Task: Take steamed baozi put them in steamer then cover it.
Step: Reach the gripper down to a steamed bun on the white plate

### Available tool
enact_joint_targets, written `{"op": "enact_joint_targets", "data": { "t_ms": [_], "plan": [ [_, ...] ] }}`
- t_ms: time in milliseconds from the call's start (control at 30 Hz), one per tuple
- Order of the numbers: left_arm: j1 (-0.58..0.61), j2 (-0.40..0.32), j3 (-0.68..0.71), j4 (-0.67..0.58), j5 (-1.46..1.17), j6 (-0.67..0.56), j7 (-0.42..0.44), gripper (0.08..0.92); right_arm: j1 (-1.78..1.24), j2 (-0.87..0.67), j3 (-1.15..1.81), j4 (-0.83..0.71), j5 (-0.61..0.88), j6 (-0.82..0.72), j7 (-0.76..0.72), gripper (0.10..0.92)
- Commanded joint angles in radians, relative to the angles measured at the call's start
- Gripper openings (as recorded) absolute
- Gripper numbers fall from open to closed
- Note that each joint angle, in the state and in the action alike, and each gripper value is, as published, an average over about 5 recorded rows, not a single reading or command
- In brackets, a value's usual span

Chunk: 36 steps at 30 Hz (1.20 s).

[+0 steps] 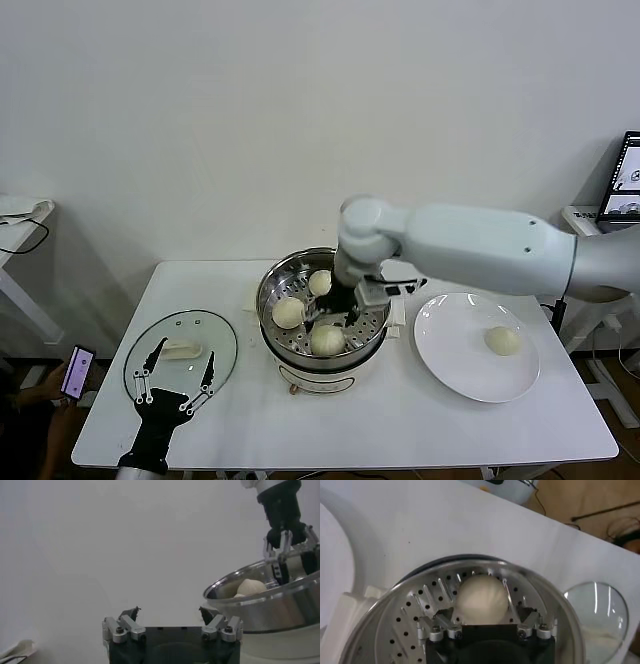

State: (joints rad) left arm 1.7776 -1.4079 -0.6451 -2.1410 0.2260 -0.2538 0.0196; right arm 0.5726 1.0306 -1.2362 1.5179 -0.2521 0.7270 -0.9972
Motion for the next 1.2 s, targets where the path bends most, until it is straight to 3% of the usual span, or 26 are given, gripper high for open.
{"op": "enact_joint_targets", "data": {
  "t_ms": [33, 233, 333, 667, 867, 1200],
  "plan": [
    [0.000, 0.001, 0.001, -0.003, 0.000, 0.001, 0.000, 0.823, 0.081, -0.161, 0.093, -0.078, 0.191, -0.075, -0.085, 0.823],
    [0.006, 0.002, 0.006, -0.005, 0.003, -0.004, 0.001, 0.823, 0.182, -0.348, -0.002, -0.188, 0.537, -0.583, -0.204, 0.823],
    [0.009, 0.003, 0.007, -0.006, 0.004, -0.008, 0.001, 0.823, 0.160, -0.408, -0.023, -0.304, 0.586, -0.708, -0.252, 0.823],
    [0.007, -0.002, 0.009, 0.003, -0.017, -0.018, 0.007, 0.823, -0.182, -0.500, 0.100, -0.541, 0.469, -0.737, -0.241, 0.823],
    [0.006, -0.004, 0.005, 0.007, -0.056, -0.025, 0.014, 0.823, -0.377, -0.454, 0.248, -0.649, 0.355, -0.689, -0.233, 0.823],
    [0.007, -0.006, -0.002, 0.014, -0.059, -0.024, 0.013, 0.823, -0.506, -0.388, 0.315, -0.706, 0.304, -0.672, -0.183, 0.823]
  ]
}}
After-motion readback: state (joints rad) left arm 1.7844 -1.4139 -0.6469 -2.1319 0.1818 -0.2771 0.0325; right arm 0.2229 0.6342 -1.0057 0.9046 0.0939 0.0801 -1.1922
